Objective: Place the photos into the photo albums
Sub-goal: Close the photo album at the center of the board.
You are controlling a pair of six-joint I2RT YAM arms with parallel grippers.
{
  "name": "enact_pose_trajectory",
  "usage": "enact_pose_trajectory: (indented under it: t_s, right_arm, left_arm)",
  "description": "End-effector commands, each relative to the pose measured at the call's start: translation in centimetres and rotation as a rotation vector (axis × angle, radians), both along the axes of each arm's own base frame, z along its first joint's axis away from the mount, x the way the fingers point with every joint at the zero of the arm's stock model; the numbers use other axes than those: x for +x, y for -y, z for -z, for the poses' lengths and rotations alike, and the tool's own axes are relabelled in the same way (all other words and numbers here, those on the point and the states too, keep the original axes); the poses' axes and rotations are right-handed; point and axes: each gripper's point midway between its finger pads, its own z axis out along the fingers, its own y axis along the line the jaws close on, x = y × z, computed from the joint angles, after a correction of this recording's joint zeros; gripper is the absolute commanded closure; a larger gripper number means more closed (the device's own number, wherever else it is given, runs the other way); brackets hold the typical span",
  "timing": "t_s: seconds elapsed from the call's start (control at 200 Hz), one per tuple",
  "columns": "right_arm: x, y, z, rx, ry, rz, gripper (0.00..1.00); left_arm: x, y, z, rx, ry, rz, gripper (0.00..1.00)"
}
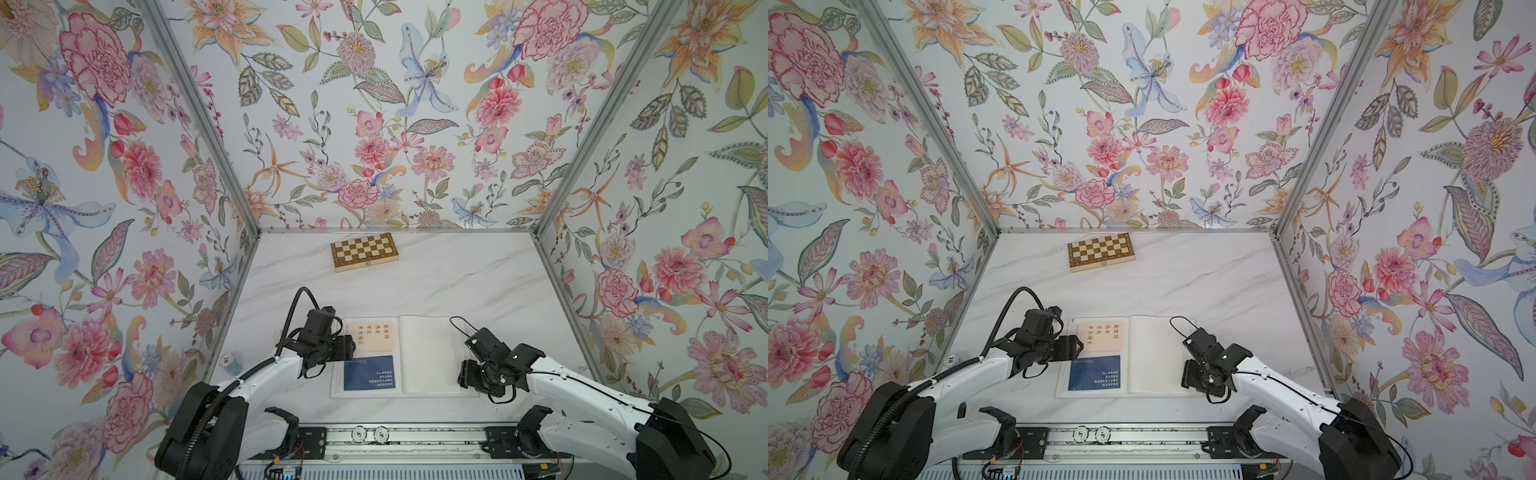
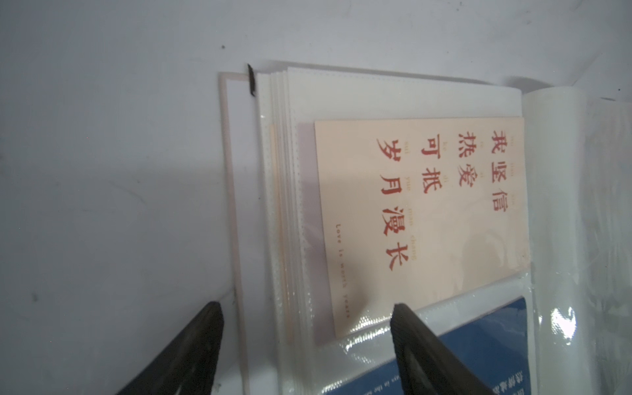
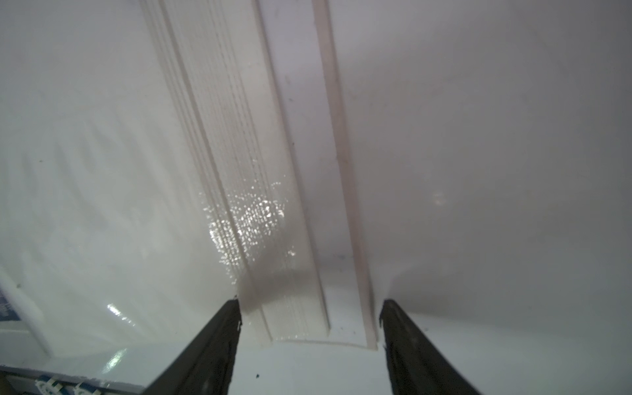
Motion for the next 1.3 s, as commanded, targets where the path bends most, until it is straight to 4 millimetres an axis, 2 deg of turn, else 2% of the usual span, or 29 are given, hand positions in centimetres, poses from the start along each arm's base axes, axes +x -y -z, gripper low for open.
enact_pose_trajectory:
  t_s: [0.0,0.38,0.691,1.296]
  right_arm:
    - [-0.8,1.1,0.7,-0.041,-0.021,0.025,0.33]
    - [-1.3,0.5,0.8,-0.025,-0.043,0.004,0.33]
    - [-1.6,-1.2,1.1,0.007,-0.05,-0.026,0.33]
    - [0.0,-3.5,-0.6,0.035,-0.003,-0.061,0.33]
  left_arm:
    - [-3.8,-0.8,2.4,0.028,-0.147,0.02,0.25]
    - [-4.0,-0.1,2.4,0.007,-0.146,0.025,0.31]
    - [-4.2,0.5,2.8,0.008,-0.157,0.037,0.32]
    - [-4.2,0.8,2.8,0.001,-0.161,0.039,0.32]
